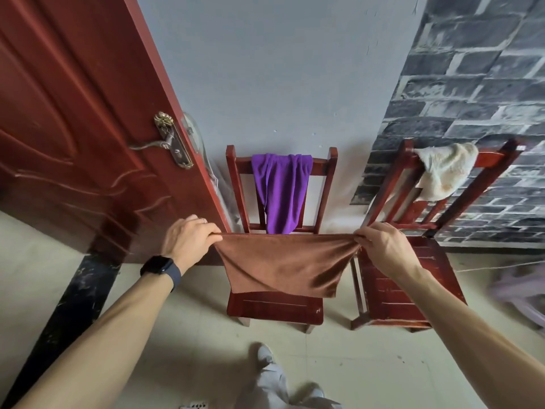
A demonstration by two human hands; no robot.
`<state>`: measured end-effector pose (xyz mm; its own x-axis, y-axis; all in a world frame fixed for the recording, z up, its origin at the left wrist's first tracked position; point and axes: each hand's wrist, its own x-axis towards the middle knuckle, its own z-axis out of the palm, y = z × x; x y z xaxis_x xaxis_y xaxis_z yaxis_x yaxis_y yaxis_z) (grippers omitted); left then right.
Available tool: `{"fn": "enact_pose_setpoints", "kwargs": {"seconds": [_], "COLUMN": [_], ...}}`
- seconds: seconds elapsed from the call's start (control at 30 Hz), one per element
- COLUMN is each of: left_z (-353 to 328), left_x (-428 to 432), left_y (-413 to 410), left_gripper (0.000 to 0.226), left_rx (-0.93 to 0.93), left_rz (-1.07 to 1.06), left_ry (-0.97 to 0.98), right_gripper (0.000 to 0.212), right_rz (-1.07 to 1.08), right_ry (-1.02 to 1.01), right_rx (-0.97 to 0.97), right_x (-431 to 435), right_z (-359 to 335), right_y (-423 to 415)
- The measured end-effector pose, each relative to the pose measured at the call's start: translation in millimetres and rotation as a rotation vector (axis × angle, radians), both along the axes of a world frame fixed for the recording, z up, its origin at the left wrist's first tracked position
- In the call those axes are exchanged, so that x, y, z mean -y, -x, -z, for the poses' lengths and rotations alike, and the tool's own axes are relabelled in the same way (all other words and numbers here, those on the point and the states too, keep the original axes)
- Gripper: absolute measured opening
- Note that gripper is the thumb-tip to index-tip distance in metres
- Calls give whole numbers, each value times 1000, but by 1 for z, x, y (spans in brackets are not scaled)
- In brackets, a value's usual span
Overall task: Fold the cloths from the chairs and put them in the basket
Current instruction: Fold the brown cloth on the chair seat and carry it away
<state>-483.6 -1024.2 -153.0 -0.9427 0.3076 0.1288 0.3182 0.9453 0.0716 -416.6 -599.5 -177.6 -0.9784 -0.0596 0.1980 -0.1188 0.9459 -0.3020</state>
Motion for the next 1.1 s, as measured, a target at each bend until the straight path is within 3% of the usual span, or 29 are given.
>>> {"fn": "enact_pose_setpoints", "kwargs": {"seconds": [0.33, 0.53, 0.8, 1.1], "left_z": [34, 62, 86, 182], "left_x": [-9, -11, -7, 9], "left_y": [7, 58, 102, 51], "left_gripper": [8, 13, 6, 5], "left_rx": [56, 137, 55, 241], "left_rz": [10, -158, -135, 16], "left_ry": [133, 60, -9, 65], "right_gripper": [20, 24, 20, 16], "right_rz": [33, 111, 192, 242], "right_ry": [-71, -27, 30, 29], "right_rx": [280, 230, 88, 283], "right_x": [9, 19, 28, 44], "right_z": [14, 31, 56, 178], "right_y": [14, 60, 103, 43]}}
